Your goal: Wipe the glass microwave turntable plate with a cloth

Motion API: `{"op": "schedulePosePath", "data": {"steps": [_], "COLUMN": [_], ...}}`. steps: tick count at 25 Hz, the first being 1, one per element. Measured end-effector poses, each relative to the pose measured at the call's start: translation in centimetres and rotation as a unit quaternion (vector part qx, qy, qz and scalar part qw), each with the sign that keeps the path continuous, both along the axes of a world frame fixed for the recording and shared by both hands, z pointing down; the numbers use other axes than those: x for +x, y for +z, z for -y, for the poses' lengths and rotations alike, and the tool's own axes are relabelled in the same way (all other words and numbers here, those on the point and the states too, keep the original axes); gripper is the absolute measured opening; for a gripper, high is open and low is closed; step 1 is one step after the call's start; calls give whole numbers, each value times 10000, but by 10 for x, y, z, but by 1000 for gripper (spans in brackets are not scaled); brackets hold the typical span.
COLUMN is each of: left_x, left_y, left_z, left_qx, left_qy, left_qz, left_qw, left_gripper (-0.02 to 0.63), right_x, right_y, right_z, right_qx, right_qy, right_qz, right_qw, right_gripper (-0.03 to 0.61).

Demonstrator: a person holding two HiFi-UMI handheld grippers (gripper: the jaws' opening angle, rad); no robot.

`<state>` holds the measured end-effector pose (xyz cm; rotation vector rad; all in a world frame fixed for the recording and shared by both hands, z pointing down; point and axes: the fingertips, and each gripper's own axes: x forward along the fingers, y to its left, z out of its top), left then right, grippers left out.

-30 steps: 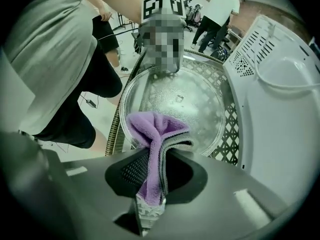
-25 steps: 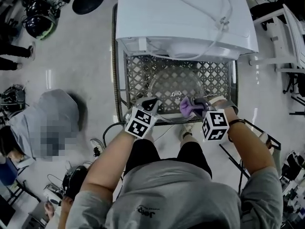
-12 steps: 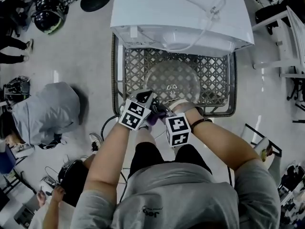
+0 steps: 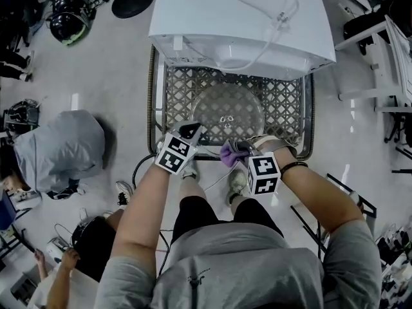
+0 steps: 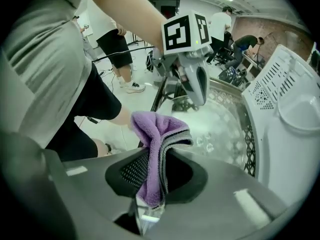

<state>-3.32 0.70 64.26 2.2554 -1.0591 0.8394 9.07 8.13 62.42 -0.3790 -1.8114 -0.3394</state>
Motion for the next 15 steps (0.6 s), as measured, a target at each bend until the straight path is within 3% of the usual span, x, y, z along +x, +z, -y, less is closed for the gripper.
{"op": "schedulePosePath", "data": {"steps": [4, 9, 12, 15], "left_x": [0, 0, 0, 0], "left_y": [0, 0, 0, 0], "left_z": [-1, -1, -1, 0], "left_qx": [28, 10, 1, -10], "left_qy": [7, 9, 8, 16], "left_qz": [10, -1, 9, 3], "left_qw": [10000, 10000, 10000, 10000], "left_gripper": [-2, -2, -2, -2], "right_x": [44, 69, 61, 27], "right_y": [-2, 0, -6, -20], "right_z": [17, 25, 21, 4], "right_qx": [146, 274, 273, 142], "right_qy": [205, 232, 331, 394], "right_qz": [-272, -490, -318, 186], "right_qw": [9993, 9982, 9986, 9989], "right_gripper": [91, 91, 91, 91]}}
